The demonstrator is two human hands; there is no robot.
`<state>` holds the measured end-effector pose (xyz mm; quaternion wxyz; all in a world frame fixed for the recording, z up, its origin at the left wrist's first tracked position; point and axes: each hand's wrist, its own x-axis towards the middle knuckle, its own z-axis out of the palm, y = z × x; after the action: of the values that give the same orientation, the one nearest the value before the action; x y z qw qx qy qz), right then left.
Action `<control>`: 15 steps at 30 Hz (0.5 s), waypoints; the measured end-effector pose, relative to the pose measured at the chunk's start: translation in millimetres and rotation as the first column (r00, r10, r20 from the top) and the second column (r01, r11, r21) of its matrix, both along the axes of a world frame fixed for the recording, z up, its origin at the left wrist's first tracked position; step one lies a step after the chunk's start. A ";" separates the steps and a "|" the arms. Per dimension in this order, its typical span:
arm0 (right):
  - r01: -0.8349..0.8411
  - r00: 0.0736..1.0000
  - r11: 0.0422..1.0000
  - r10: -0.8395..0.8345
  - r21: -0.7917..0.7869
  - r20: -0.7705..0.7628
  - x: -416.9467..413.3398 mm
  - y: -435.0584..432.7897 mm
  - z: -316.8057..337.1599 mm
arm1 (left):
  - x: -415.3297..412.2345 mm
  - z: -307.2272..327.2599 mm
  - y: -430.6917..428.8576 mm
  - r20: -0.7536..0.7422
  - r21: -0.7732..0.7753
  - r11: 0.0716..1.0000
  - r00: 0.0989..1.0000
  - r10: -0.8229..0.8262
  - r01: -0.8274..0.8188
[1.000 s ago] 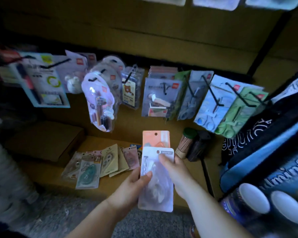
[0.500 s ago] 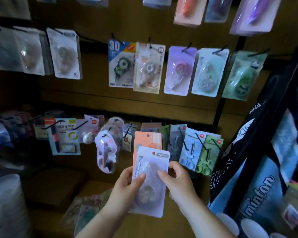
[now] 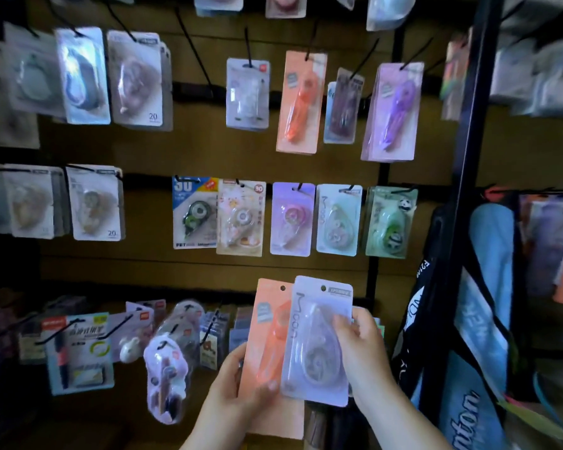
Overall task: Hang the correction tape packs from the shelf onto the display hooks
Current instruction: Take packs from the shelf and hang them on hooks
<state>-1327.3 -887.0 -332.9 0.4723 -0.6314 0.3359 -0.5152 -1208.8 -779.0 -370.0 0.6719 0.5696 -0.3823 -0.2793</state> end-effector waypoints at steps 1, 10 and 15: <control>0.017 1.000 1.000 -0.017 -0.004 0.011 -2.9 -4.2 5.1 | 0.3 1.4 -3.3 0.011 0.007 1.000 1.000 0.001 -0.001; 0.087 0.996 0.986 -0.083 -0.144 0.035 -20.3 -44.3 88.8 | 10.6 27.3 -34.8 0.017 -0.023 0.998 0.999 -0.051 0.051; 0.123 0.992 0.974 -0.114 -0.191 0.059 -14.8 -64.0 127.3 | 22.8 41.5 -52.9 0.025 -0.064 0.995 0.997 -0.075 0.076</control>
<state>-1342.1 -951.0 -205.6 0.3847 -0.6410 0.3098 -0.5875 -1185.9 -831.9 -328.4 0.6747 0.5357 -0.4201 -0.2852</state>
